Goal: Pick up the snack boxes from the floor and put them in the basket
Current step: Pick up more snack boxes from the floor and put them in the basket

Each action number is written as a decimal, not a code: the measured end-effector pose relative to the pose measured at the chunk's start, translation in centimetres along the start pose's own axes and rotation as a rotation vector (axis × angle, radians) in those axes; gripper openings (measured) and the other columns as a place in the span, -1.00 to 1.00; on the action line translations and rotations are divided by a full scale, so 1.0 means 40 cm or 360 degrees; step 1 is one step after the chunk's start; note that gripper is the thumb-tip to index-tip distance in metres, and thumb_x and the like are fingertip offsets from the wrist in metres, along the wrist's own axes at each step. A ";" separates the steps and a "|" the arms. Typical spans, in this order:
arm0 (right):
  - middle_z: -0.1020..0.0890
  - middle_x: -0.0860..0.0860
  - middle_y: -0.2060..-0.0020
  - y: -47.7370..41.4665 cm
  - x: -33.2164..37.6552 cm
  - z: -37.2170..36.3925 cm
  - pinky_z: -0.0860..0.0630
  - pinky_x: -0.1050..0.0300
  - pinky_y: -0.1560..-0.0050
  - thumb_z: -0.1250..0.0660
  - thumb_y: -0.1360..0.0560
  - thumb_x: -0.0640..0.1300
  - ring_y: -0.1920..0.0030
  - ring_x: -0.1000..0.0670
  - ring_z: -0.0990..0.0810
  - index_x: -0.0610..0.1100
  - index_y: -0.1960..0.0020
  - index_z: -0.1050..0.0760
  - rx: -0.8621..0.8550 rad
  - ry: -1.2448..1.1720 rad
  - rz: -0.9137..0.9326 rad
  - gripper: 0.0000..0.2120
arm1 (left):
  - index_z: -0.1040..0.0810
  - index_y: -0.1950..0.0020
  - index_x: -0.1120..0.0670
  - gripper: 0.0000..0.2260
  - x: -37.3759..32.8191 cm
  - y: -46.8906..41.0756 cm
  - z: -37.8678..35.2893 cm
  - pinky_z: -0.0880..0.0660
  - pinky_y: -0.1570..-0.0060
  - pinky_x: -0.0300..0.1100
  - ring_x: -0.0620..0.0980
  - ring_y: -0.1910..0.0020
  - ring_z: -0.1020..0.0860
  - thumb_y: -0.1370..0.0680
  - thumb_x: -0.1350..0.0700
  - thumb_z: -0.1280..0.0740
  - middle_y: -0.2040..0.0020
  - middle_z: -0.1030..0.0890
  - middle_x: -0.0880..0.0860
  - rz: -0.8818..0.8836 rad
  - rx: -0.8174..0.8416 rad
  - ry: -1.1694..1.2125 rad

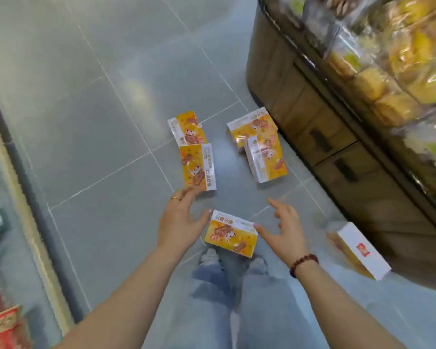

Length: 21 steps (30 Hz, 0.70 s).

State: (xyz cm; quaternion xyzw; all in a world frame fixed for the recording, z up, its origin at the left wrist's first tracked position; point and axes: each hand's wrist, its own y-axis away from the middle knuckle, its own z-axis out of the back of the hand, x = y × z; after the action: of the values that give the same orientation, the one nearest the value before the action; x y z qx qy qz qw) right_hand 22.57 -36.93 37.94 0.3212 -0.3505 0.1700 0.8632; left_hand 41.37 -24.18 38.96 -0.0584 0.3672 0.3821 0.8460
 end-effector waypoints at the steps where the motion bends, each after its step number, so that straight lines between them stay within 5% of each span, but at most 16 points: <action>1: -0.37 -0.08 -0.26 -0.022 -0.040 -0.024 -0.38 0.03 -0.28 -0.47 -0.39 -0.17 -0.25 -0.06 -0.42 -0.08 -0.36 -0.34 0.0002 -0.0014 -0.0078 -0.41 | -0.46 -0.28 -0.12 -0.57 0.029 -0.022 -0.040 -0.29 -0.02 -0.34 -0.08 -0.21 -0.42 -0.43 0.00 -0.43 -0.25 -0.45 -0.08 -0.0015 0.0062 -0.0055; 9: -0.35 0.01 -0.13 -0.207 -0.453 -0.283 -0.32 0.44 0.02 -0.47 -0.39 -0.19 0.02 0.09 -0.45 -0.03 -0.36 -0.39 0.0055 -0.0026 -0.0414 -0.43 | -0.45 -0.31 -0.06 -0.50 0.384 -0.138 -0.452 -0.28 -0.05 -0.26 0.02 -0.25 -0.40 -0.40 0.01 -0.46 -0.29 -0.44 0.00 0.0087 0.0494 -0.0296; 15: -0.13 -0.14 -0.44 -0.329 -0.721 -0.475 -0.25 0.12 -0.38 -0.48 -0.37 -0.08 -0.42 -0.09 -0.24 0.12 -0.45 -0.21 0.0208 0.0101 -0.0575 -0.25 | -0.41 -0.35 -0.04 -0.38 0.628 -0.164 -0.723 -0.23 -0.29 -0.19 0.04 -0.39 -0.28 -0.32 -0.01 -0.52 -0.39 -0.31 0.14 0.0300 0.0664 -0.0282; 21: 0.18 -0.08 -0.51 -0.458 -0.868 -0.619 -0.17 0.01 -0.42 -0.57 -0.24 0.05 -0.49 -0.17 -0.04 0.28 -0.46 0.01 0.0257 0.0236 -0.0555 0.01 | -0.21 -0.44 -0.20 -0.16 0.766 -0.142 -0.874 -0.24 -0.35 -0.12 0.04 -0.46 -0.17 -0.26 -0.07 -0.56 -0.53 0.06 0.06 0.0402 0.0820 -0.0306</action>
State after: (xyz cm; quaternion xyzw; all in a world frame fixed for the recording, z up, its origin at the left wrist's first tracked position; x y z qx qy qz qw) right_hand 20.17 -36.10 -8.41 0.4317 -0.2105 0.0687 0.8744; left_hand 38.55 -22.92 -7.77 0.2407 0.3747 0.3824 0.8096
